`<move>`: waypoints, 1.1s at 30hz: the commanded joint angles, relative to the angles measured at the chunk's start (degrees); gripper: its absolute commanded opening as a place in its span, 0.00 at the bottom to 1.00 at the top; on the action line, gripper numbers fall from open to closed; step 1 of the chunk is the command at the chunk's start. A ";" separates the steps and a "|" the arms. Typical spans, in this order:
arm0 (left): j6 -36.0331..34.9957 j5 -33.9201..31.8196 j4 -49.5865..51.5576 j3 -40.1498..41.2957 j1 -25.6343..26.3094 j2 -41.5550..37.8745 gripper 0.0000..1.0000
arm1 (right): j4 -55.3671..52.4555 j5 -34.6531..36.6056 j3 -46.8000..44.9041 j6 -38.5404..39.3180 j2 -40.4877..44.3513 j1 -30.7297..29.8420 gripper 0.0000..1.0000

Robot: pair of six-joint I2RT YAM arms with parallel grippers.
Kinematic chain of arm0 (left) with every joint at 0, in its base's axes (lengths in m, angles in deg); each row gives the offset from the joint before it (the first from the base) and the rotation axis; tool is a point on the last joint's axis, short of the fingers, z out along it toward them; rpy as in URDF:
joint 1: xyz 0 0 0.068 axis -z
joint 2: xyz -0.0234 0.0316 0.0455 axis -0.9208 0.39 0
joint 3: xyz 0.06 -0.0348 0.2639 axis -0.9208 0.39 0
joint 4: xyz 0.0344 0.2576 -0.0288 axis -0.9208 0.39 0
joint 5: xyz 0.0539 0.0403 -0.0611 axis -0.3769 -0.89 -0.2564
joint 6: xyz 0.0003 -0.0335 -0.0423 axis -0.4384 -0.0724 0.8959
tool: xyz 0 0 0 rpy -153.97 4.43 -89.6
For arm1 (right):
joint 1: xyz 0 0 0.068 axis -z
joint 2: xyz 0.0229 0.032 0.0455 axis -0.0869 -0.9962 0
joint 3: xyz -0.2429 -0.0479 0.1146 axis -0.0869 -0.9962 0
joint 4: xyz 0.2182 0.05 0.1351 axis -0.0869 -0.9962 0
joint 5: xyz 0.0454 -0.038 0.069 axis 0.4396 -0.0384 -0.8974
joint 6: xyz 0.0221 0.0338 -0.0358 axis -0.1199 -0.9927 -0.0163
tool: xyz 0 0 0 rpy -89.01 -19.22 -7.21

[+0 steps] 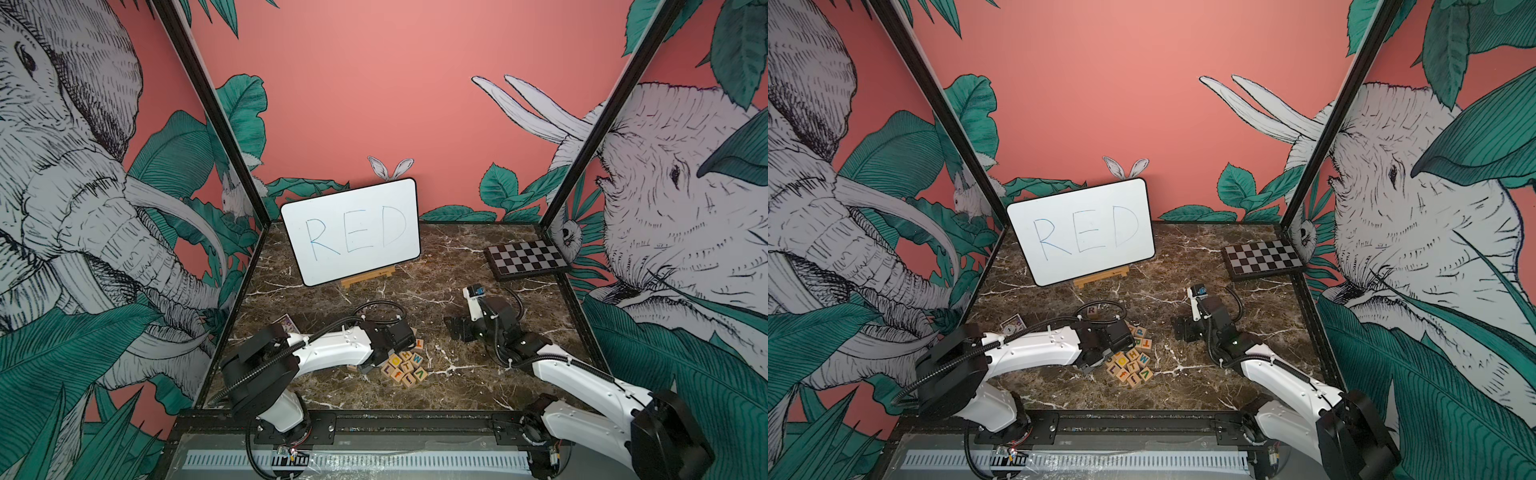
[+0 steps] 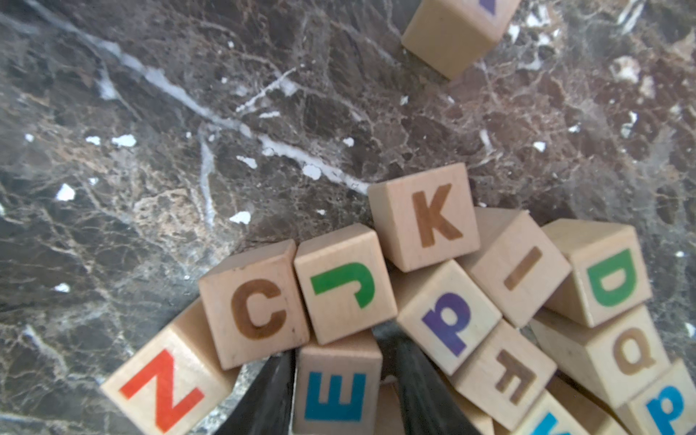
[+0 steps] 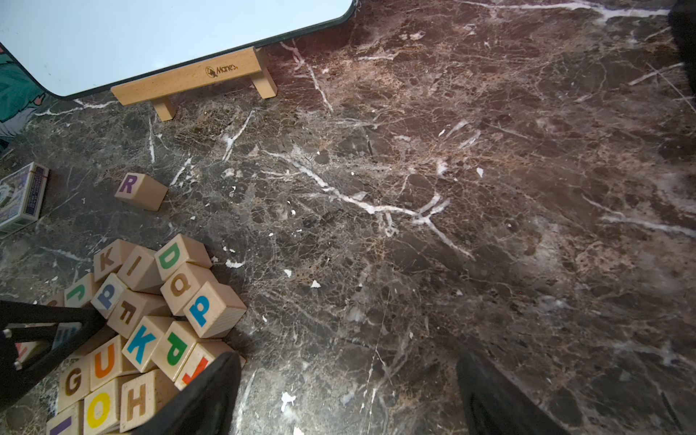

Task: Assemble the uppercase word "red" with letter blocks
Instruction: Pick up the letter block from the center of the board.

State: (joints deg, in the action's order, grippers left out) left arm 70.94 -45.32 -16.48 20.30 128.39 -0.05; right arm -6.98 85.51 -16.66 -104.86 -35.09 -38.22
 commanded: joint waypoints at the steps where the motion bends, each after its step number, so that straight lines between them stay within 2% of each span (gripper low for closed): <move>1: -2.18 -1.13 0.00 0.74 -0.32 0.46 0.46 | 0.65 -0.11 -0.14 0.21 -0.27 0.14 0.89; 14: -5.31 -0.17 0.06 0.09 -1.22 2.40 0.39 | 0.74 -0.18 -0.13 0.25 -0.35 0.10 0.89; 19: -5.71 -0.26 0.11 0.73 -1.40 1.11 0.31 | 0.74 -0.18 -0.10 0.27 -0.22 0.10 0.89; 23: -9.00 -0.58 1.65 -0.40 -1.39 -0.62 0.25 | 0.83 -0.18 -0.24 0.27 -0.26 0.12 0.89; 28: -20.26 -2.06 7.06 -4.75 -1.44 -3.55 0.11 | 0.76 -0.06 -0.16 0.27 -0.18 0.10 0.89; 31: -30.06 -3.85 10.31 -7.14 -1.40 -6.35 0.09 | 0.87 0.07 -0.31 0.23 0.07 0.10 0.89; 33: -40.71 -5.10 9.13 -7.92 -1.40 -8.88 0.05 | 0.73 0.16 -0.30 0.22 0.33 0.10 0.89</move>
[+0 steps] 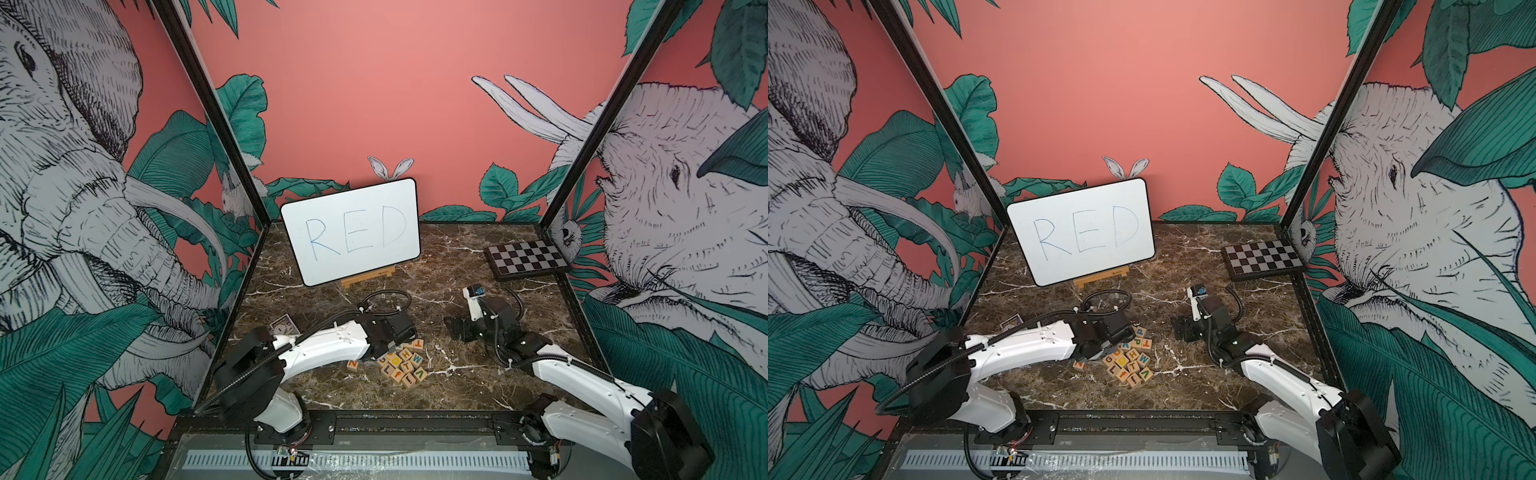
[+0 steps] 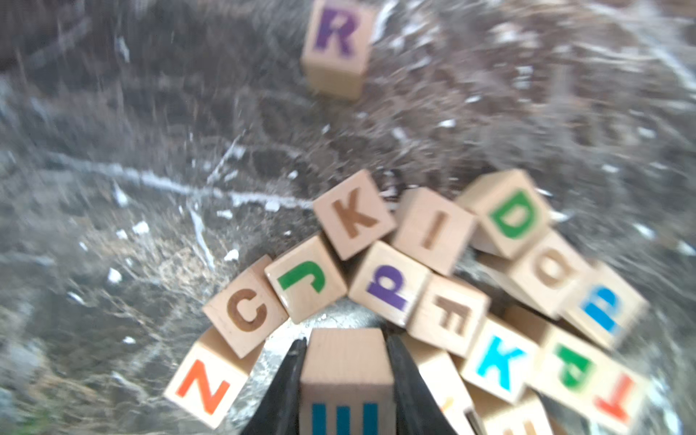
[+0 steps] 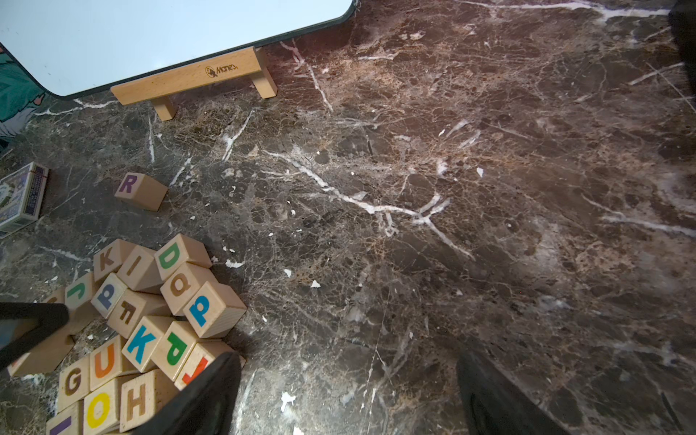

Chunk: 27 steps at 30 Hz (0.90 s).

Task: Assemble the uppercase word "red" with letter blocks
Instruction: Pick up the letter block from the center of the board, then place the letter block at the center of the board.

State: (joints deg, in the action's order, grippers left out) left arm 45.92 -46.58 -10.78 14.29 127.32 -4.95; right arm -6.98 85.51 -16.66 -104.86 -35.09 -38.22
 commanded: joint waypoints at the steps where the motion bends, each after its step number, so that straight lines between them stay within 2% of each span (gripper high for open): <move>1: -21.18 -4.01 2.25 -2.39 -0.36 -4.77 0.00 | 0.69 0.25 -0.28 0.27 0.50 0.10 0.89; 3: -35.49 -4.06 -1.21 -3.39 -0.42 -6.26 0.00 | 0.96 0.27 -0.57 0.26 1.11 0.10 0.89; 9: -70.07 -3.44 -9.78 -5.44 -0.88 -6.65 0.00 | 1.27 0.85 -1.31 0.48 2.71 0.10 0.89; 11: -79.47 0.84 -12.34 -5.54 -2.72 -5.64 0.00 | 1.35 0.97 -1.45 0.62 3.02 0.10 0.89; 12: -83.31 5.78 -13.02 -5.94 -4.98 -4.91 0.00 | 1.30 1.14 -1.43 0.60 3.04 0.10 0.89; 14: -89.55 17.45 -13.44 -7.06 -9.91 -3.45 0.00 | 1.37 1.21 -1.45 0.62 3.12 0.10 0.89; 15: -92.61 19.83 -14.06 -7.34 -11.62 -2.48 0.00 | 1.32 1.19 -1.42 0.62 2.99 0.10 0.89; 18: -102.97 20.40 -14.66 -8.17 -12.63 0.60 0.00 | 1.35 1.39 -1.50 0.62 2.90 0.10 0.90; 20: -106.97 21.07 -13.94 -9.47 -13.88 3.02 0.00 | 1.35 1.23 -1.55 0.62 3.03 0.10 0.89; 25: -116.85 31.81 -10.76 -10.92 -19.74 7.22 0.00 | 1.40 1.22 -1.62 0.60 3.07 0.10 0.90; 27: -120.55 31.50 -9.92 -11.21 -21.84 9.45 0.00 | 1.44 1.10 -1.59 0.55 3.07 0.10 0.90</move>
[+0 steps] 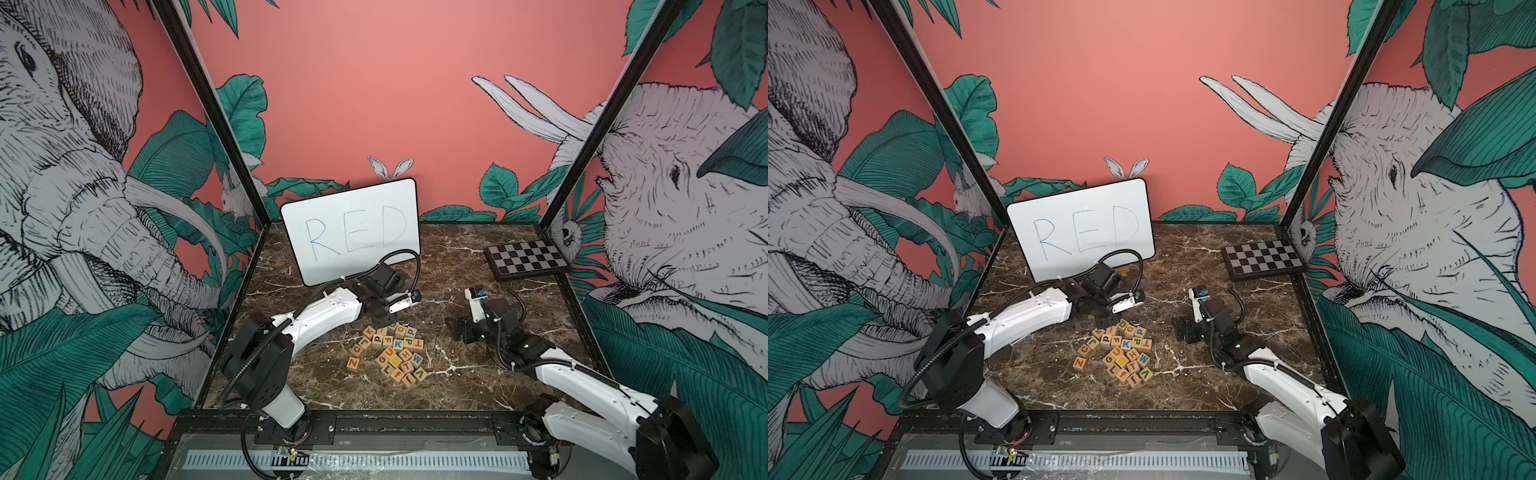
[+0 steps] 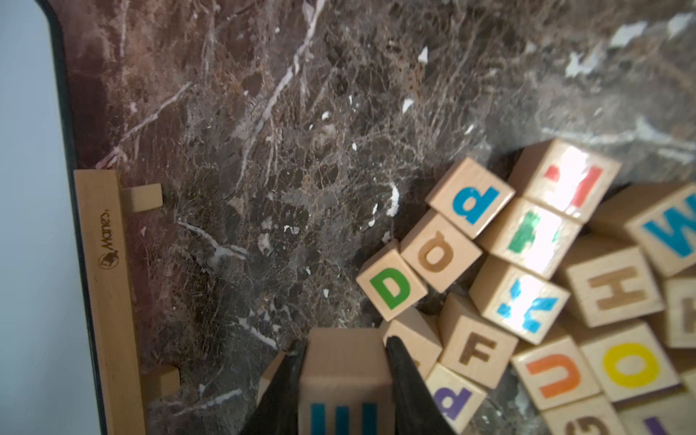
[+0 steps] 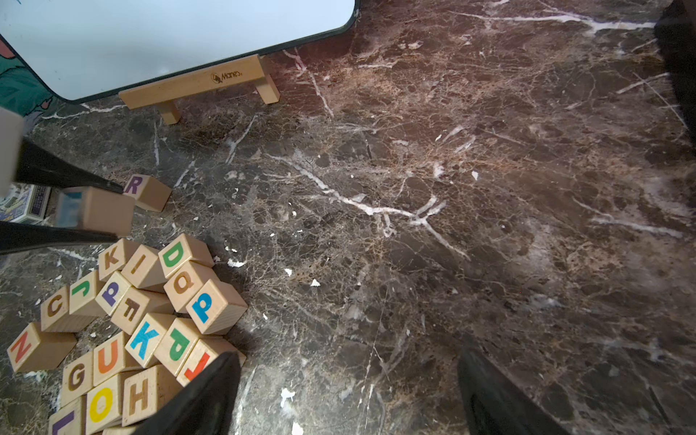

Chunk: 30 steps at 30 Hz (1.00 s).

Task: Assemble the uppercase word "red" with letter blocks
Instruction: Place the letter block at the center of the board.

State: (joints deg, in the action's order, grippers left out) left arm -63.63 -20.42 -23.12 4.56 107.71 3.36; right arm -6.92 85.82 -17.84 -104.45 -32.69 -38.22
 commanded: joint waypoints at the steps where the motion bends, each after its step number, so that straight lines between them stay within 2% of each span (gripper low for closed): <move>1: -12.49 4.05 3.52 -2.38 -2.44 2.43 0.00 | 1.44 0.75 -0.51 0.12 0.60 0.10 0.90; 4: -15.52 4.02 6.03 -4.68 -4.46 5.89 0.00 | 1.51 0.57 -0.32 0.08 0.24 0.10 0.90; 8: -15.79 6.32 1.18 -3.60 -7.52 6.86 0.00 | 1.60 0.66 -0.40 0.21 0.05 0.10 0.90; 16: -16.45 6.56 -2.91 -2.81 -8.24 9.43 0.00 | 1.86 0.66 -0.33 0.38 -0.69 0.10 0.90; 30: -16.67 6.87 -2.56 -2.23 -9.47 12.34 0.00 | 2.33 0.47 -0.32 0.29 -1.53 0.10 0.90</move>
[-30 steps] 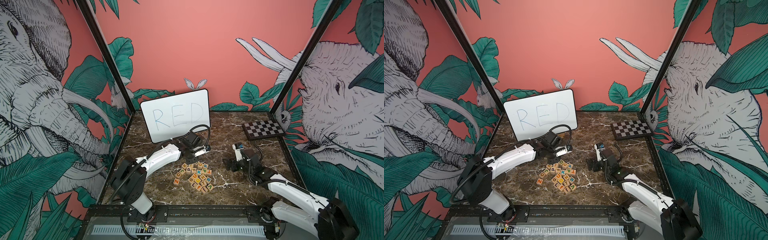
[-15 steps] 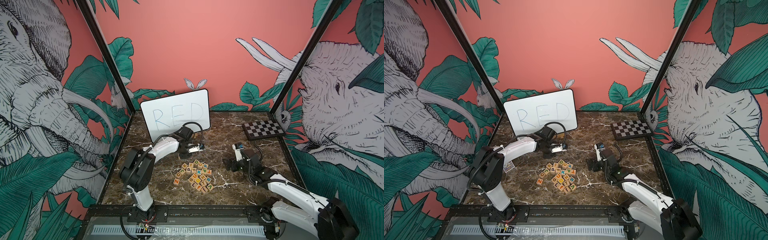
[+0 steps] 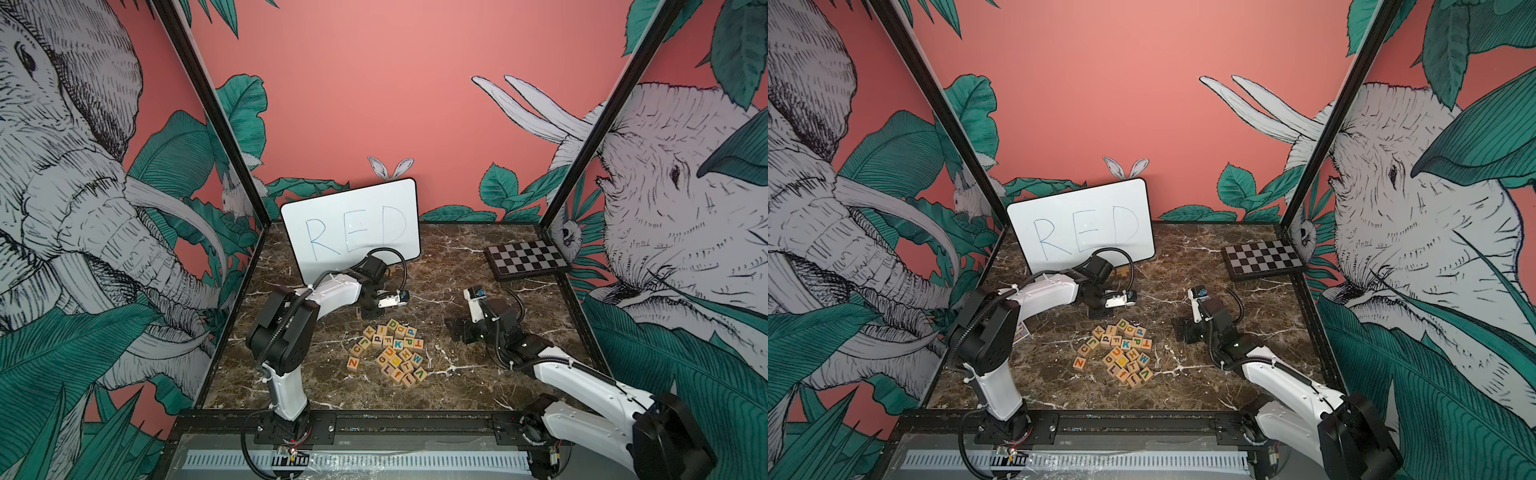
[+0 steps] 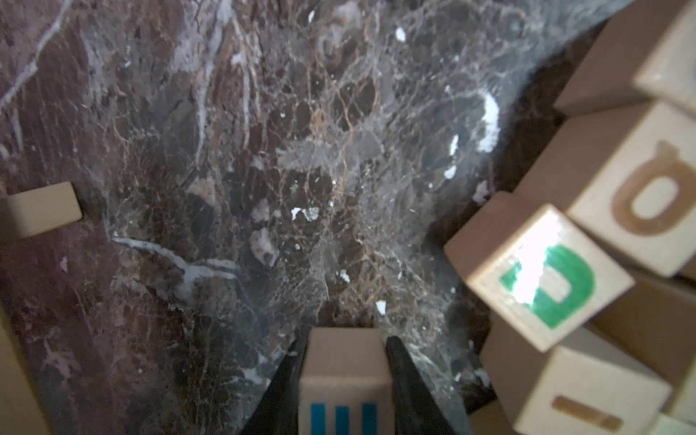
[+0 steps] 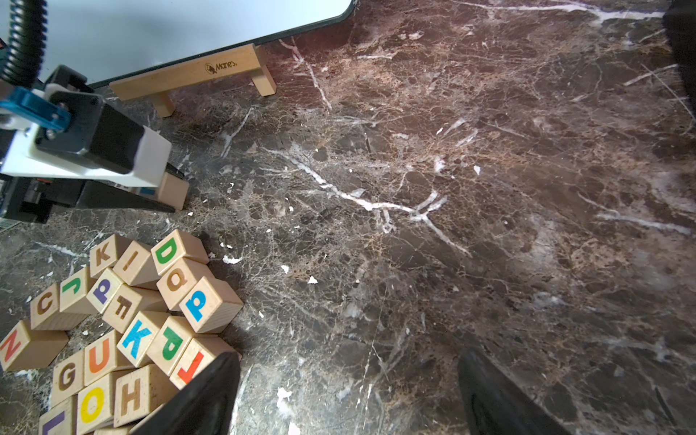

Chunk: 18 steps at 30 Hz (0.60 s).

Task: Assemble the uppercase word "red" with letter blocks
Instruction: Place the letter block at the center of the board.

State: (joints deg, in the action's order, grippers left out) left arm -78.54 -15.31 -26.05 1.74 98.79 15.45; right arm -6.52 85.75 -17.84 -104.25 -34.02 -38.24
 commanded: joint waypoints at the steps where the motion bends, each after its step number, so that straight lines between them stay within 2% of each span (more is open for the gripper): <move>1: -1.96 1.99 0.62 0.41 -0.66 0.53 0.00 | 1.73 0.50 -0.30 0.10 -0.28 0.12 0.90; 14: -2.68 1.83 2.07 -0.56 -1.27 2.19 0.01 | 1.82 0.43 -0.25 0.14 -0.46 0.12 0.90; 17: -2.91 1.64 2.23 -0.38 -1.28 2.24 0.06 | 1.79 0.33 -0.31 0.12 -0.46 0.12 0.90; 18: -3.06 1.33 2.33 -0.47 -1.26 2.30 0.16 | 1.79 0.31 -0.25 0.15 -0.46 0.12 0.90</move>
State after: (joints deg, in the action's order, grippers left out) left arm -79.56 -14.37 -25.92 1.53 97.79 16.85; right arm -6.50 85.75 -17.84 -104.25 -34.28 -38.24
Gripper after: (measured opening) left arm 0.320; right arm 0.899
